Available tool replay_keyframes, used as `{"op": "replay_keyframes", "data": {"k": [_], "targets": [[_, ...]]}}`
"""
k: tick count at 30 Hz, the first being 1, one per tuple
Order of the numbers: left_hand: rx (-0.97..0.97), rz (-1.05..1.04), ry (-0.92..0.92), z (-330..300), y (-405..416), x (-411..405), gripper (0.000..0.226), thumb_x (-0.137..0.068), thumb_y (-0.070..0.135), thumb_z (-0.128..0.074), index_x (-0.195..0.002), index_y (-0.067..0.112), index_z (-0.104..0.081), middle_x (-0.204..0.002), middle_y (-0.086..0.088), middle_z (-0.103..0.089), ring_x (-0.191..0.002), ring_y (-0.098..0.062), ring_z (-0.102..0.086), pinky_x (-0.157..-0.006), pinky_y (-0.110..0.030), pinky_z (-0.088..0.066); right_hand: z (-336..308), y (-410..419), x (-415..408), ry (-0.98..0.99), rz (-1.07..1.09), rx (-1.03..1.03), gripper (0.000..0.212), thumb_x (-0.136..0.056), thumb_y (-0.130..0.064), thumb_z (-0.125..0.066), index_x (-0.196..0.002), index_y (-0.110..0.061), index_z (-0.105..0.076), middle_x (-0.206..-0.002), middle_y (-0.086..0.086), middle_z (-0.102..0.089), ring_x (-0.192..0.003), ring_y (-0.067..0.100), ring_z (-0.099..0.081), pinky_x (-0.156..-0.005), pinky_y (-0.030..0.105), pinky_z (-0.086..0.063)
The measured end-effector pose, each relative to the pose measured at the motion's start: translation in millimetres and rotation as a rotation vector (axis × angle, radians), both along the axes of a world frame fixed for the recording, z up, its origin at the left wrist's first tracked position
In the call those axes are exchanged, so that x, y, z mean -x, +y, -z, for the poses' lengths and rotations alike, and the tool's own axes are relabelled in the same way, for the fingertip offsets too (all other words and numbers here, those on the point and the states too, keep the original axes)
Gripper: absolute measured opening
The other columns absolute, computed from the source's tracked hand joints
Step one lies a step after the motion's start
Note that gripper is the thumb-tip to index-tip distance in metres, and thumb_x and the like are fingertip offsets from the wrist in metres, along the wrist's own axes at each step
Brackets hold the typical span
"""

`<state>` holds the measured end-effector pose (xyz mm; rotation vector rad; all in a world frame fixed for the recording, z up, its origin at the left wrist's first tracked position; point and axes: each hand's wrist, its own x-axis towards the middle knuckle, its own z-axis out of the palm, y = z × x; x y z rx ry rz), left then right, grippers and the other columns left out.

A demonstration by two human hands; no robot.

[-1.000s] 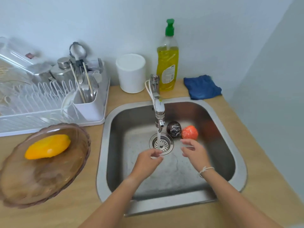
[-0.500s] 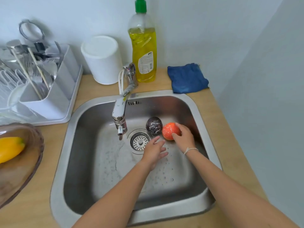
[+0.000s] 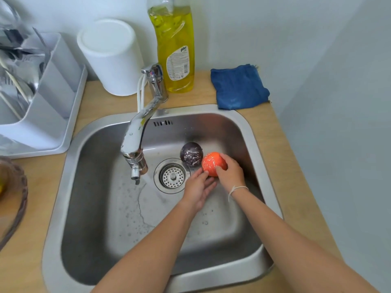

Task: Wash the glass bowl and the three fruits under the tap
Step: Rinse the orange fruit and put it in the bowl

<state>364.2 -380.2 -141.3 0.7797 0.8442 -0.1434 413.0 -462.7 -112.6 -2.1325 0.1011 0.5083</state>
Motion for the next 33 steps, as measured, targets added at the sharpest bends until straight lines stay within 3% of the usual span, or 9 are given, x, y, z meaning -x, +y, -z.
{"op": "replay_keyframes", "data": {"k": [2,5,8,11,13,20,25,33], "targets": [[-0.005,0.0,0.026,1,-2,6,0.046,-0.096,0.005,-0.047,-0.14,0.005,-0.036,-0.131,-0.023,-0.053,-0.113,-0.034,-0.057,-0.089,-0.037,-0.05,-2,-5,6,0.007,0.006,-0.023,0.048,-0.085,-0.003,-0.053,-0.132,-0.011,-0.049,-0.138,0.014,-0.048,-0.125,0.026,-0.046,-0.106,0.029,-0.034],[-0.044,0.014,0.021,-7,5,19,0.044,-0.095,0.005,-0.048,-0.138,0.007,-0.039,-0.125,-0.02,-0.056,-0.104,-0.029,-0.06,-0.09,-0.036,-0.049,1,-7,17,0.019,0.035,-0.069,0.045,-0.083,-0.003,-0.056,-0.128,-0.013,-0.053,-0.132,0.012,-0.053,-0.118,0.025,-0.052,-0.105,0.034,-0.04],[-0.154,0.029,-0.007,-27,33,74,0.042,-0.094,0.005,-0.05,-0.136,0.006,-0.042,-0.12,-0.018,-0.058,-0.092,-0.023,-0.063,-0.081,-0.033,-0.053,-17,10,73,-0.022,0.001,-0.181,0.043,-0.081,-0.002,-0.059,-0.123,-0.014,-0.056,-0.126,0.008,-0.056,-0.106,0.024,-0.058,-0.098,0.034,-0.046],[-0.194,0.044,0.012,-25,44,81,0.037,-0.093,0.005,-0.052,-0.13,0.007,-0.047,-0.113,-0.016,-0.06,-0.085,-0.021,-0.064,-0.073,-0.029,-0.056,-15,12,81,-0.012,0.014,-0.244,0.04,-0.081,-0.004,-0.063,-0.118,-0.017,-0.057,-0.115,0.004,-0.057,-0.091,0.02,-0.058,-0.084,0.028,-0.048],[-0.24,0.053,0.009,-31,50,84,0.034,-0.093,0.006,-0.054,-0.127,0.008,-0.05,-0.108,-0.013,-0.061,-0.086,-0.022,-0.064,-0.073,-0.029,-0.056,-15,11,84,0.007,0.028,-0.279,0.037,-0.081,-0.006,-0.064,-0.113,-0.023,-0.056,-0.111,0.002,-0.057,-0.088,0.02,-0.058,-0.083,0.032,-0.051],[-0.378,0.042,-0.027,-44,97,119,0.03,-0.091,0.012,-0.058,-0.121,0.012,-0.054,-0.112,-0.012,-0.06,-0.09,-0.021,-0.061,-0.079,-0.033,-0.056,-19,51,116,0.061,0.019,-0.418,0.033,-0.081,-0.008,-0.065,-0.103,-0.03,-0.053,-0.111,0.004,-0.058,-0.097,0.025,-0.061,-0.09,0.047,-0.052],[-0.394,0.019,-0.07,-48,123,136,0.025,-0.091,0.011,-0.059,-0.115,0.016,-0.057,-0.106,-0.009,-0.061,-0.086,-0.018,-0.062,-0.073,-0.03,-0.056,-23,75,131,0.107,0.029,-0.538,0.035,-0.082,-0.001,-0.061,-0.093,-0.033,-0.052,-0.097,-0.004,-0.057,-0.085,0.013,-0.057,-0.08,0.041,-0.054],[-0.364,0.017,-0.147,-48,137,142,0.018,-0.089,0.01,-0.061,-0.104,0.019,-0.059,-0.11,-0.01,-0.059,-0.097,-0.02,-0.063,-0.083,-0.033,-0.055,-21,84,135,0.139,0.043,-0.587,0.032,-0.083,-0.001,-0.062,-0.106,-0.021,-0.053,-0.101,-0.001,-0.056,-0.09,0.012,-0.059,-0.076,0.033,-0.055]]}}
